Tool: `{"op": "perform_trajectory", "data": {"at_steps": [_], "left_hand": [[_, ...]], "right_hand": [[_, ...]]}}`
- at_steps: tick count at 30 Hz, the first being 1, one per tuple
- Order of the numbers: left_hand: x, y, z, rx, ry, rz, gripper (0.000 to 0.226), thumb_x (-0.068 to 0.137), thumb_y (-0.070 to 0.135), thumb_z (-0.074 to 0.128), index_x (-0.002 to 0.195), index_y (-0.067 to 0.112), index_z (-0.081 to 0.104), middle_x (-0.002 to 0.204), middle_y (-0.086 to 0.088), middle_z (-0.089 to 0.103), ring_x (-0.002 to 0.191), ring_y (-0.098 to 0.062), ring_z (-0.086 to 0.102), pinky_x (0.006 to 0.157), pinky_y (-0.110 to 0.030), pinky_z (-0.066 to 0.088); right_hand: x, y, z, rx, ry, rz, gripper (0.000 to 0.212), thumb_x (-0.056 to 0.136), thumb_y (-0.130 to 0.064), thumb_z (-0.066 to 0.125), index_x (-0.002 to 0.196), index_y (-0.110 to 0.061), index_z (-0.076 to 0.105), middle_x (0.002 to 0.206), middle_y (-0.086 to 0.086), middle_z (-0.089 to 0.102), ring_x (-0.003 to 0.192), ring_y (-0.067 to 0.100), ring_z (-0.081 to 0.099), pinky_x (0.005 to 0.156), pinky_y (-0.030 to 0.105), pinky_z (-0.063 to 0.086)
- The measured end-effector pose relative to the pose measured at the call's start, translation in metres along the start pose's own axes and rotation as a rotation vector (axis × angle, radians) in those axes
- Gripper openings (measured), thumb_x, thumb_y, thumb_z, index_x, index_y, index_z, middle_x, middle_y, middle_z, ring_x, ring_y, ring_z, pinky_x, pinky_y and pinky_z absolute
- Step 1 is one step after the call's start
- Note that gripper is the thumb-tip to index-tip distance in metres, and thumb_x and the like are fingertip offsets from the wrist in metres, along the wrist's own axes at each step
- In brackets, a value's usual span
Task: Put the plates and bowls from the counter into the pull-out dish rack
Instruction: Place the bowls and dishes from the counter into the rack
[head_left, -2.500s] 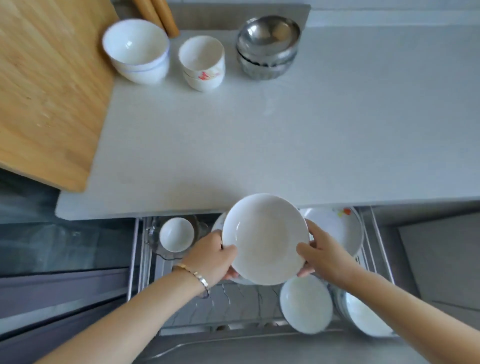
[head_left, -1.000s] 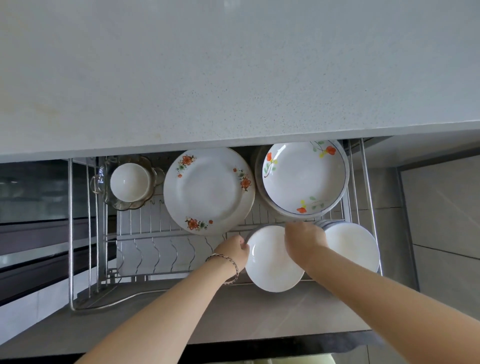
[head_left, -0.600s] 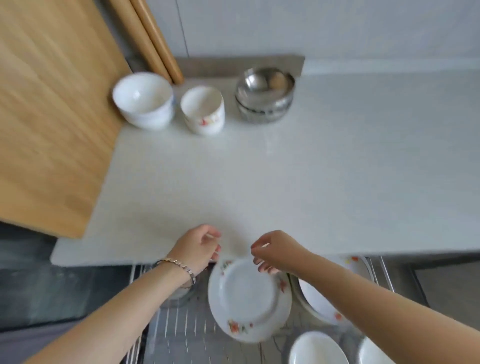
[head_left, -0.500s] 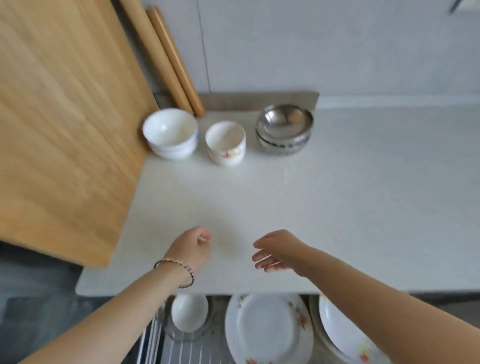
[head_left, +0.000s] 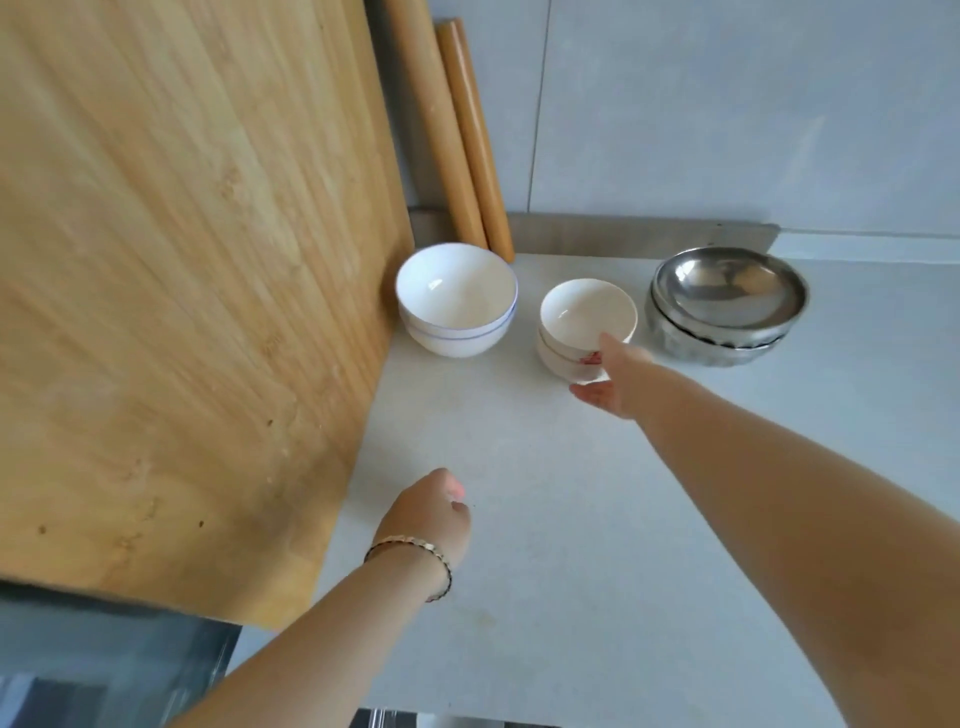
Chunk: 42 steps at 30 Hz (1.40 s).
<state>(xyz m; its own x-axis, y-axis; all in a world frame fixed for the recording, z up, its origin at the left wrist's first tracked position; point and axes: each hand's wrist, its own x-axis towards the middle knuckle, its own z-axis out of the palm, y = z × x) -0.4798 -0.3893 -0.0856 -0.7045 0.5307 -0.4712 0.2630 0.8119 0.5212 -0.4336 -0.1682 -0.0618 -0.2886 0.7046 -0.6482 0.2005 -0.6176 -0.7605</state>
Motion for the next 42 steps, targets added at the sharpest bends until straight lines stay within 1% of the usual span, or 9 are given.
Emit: {"op": "perform_trajectory", "data": {"at_steps": [2,8,12,15,21,24,30,37,42], "left_hand": [[-0.003,-0.003,0.005,-0.047,-0.016,0.001,0.027,0.09,0.01,0.037,0.106,0.018,0.056,0.107,-0.007,0.067,0.096,-0.026,0.065,0.08,-0.031,0.052],[-0.023,0.007,0.013,-0.347,-0.023,0.06,0.025,0.091,0.01,0.041,0.111,0.013,0.056,0.107,-0.013,0.067,0.08,-0.023,0.068,0.079,-0.038,0.058],[-0.058,0.025,0.013,-0.705,-0.181,-0.032,0.049,0.093,0.032,0.051,0.137,0.016,0.037,0.098,-0.007,0.058,0.065,-0.018,0.063,0.055,-0.031,0.055],[-0.097,0.027,0.023,-0.679,-0.307,-0.071,0.053,0.09,0.045,0.05,0.136,0.027,0.031,0.093,-0.005,0.056,0.065,-0.021,0.066,0.049,-0.03,0.057],[-0.177,-0.019,0.071,-0.601,-0.204,-0.163,0.034,0.092,0.005,0.043,0.123,0.019,0.042,0.088,-0.009,0.062,0.061,-0.024,0.066,0.052,-0.032,0.054],[-0.206,-0.056,0.097,-0.573,-0.174,-0.241,0.039,0.09,-0.001,0.041,0.126,0.013,0.047,0.091,-0.005,0.061,0.066,-0.024,0.065,0.053,-0.032,0.057],[-0.218,-0.127,0.165,-0.696,-0.172,-0.756,0.039,0.09,-0.007,0.042,0.129,-0.003,0.043,0.114,-0.017,0.049,0.097,-0.043,0.055,0.036,-0.03,0.055],[-0.178,-0.176,0.224,-0.764,-0.205,-1.005,0.05,0.092,-0.01,0.036,0.139,0.007,0.035,0.13,-0.028,0.049,0.062,-0.033,0.06,0.04,-0.036,0.055],[-0.156,-0.191,0.238,-0.588,-0.306,-0.939,0.05,0.093,-0.006,0.035,0.141,0.01,0.034,0.141,-0.022,0.04,0.095,-0.043,0.064,0.083,-0.048,0.056]], "right_hand": [[0.0,0.004,-0.001,0.016,-0.025,-0.024,0.043,0.099,-0.013,0.036,0.141,-0.004,0.031,0.118,0.018,0.045,0.121,0.041,0.054,0.064,0.031,0.059],[-0.028,0.035,-0.027,-0.078,-0.015,-0.036,0.038,0.094,-0.005,0.035,0.132,-0.005,0.036,0.089,0.013,0.052,0.081,0.037,0.067,0.084,0.042,0.054],[-0.085,0.07,-0.066,-0.179,-0.105,-0.035,0.022,0.091,-0.004,0.038,0.113,-0.005,0.045,0.084,0.011,0.056,0.067,0.03,0.065,0.069,0.036,0.062],[-0.138,0.097,-0.095,-0.354,-0.182,-0.079,0.025,0.09,-0.003,0.041,0.112,-0.007,0.051,0.085,0.007,0.061,0.064,0.025,0.067,0.059,0.03,0.062],[-0.215,0.158,-0.145,-0.705,-0.33,-0.143,0.055,0.084,-0.009,0.047,0.135,-0.029,0.047,0.053,-0.008,0.063,0.057,0.008,0.066,0.067,0.028,0.059],[-0.236,0.193,-0.159,-0.79,-0.414,-0.071,0.065,0.084,-0.012,0.047,0.14,-0.04,0.033,0.072,-0.002,0.068,0.063,0.013,0.057,0.056,0.018,0.045],[-0.228,0.291,-0.161,-0.867,-0.536,0.17,0.058,0.086,-0.012,0.046,0.141,-0.025,0.033,0.099,0.003,0.064,0.089,0.019,0.061,0.077,0.027,0.05],[-0.196,0.363,-0.166,-0.93,-0.434,0.426,0.045,0.092,-0.019,0.044,0.136,-0.017,0.041,0.094,0.003,0.059,0.076,0.015,0.058,0.061,0.022,0.047],[-0.183,0.38,-0.184,-1.021,-0.441,0.466,0.038,0.092,-0.018,0.043,0.13,-0.017,0.048,0.12,0.007,0.061,0.085,0.016,0.063,0.074,0.025,0.051]]}}
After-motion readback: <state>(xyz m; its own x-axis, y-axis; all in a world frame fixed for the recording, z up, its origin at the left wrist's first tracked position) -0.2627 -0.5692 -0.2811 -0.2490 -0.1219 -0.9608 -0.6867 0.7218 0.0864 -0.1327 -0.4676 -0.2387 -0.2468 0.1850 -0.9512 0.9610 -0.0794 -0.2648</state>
